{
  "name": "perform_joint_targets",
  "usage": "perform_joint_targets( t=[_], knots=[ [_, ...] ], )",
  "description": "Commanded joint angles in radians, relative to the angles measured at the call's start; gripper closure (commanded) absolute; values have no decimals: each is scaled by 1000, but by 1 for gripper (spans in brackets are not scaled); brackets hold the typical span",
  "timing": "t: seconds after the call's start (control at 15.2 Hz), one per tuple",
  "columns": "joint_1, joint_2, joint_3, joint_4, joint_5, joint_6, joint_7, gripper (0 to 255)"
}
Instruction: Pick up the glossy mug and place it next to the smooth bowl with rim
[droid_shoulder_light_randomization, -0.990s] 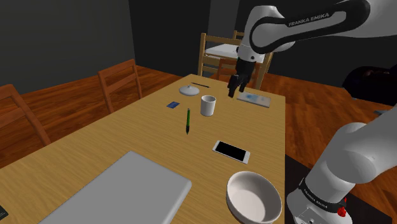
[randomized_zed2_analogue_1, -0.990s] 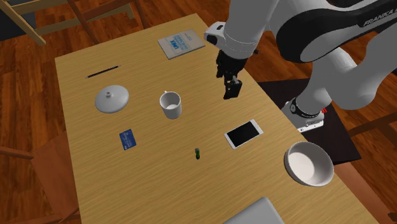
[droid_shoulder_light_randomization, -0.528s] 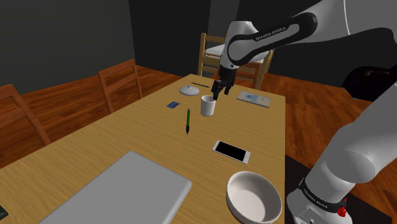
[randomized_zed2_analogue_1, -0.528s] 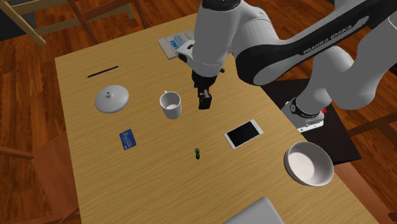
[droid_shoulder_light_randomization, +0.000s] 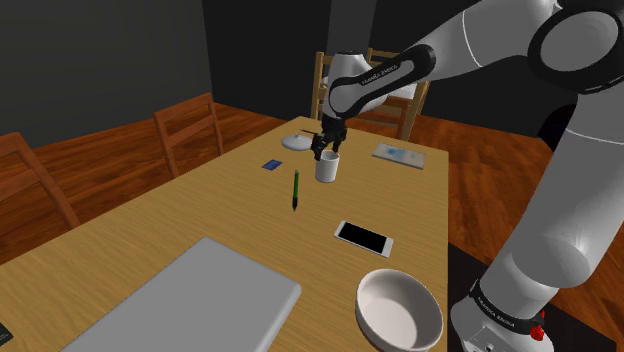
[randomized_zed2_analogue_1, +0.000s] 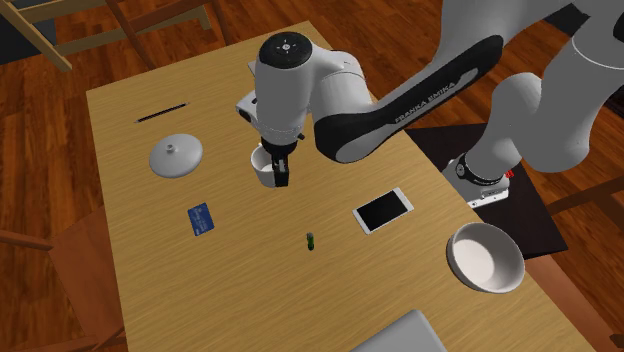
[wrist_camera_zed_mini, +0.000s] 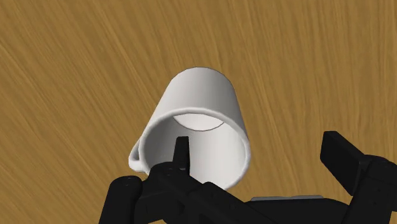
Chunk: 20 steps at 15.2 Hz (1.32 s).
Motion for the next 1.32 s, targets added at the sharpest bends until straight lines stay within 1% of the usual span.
perform_joint_targets(
  t=[0.0,0.53,0.99,1.06,1.25],
  knots=[
    [2,76,-2,65,-15,17,16,0],
    [1,144,-7,51,-23,99,22,0],
    [1,144,-7,51,-23,99,22,0],
    [1,144,-7,51,-23,99,22,255],
    [1,144,-7,51,-23,99,22,255]
  ],
)
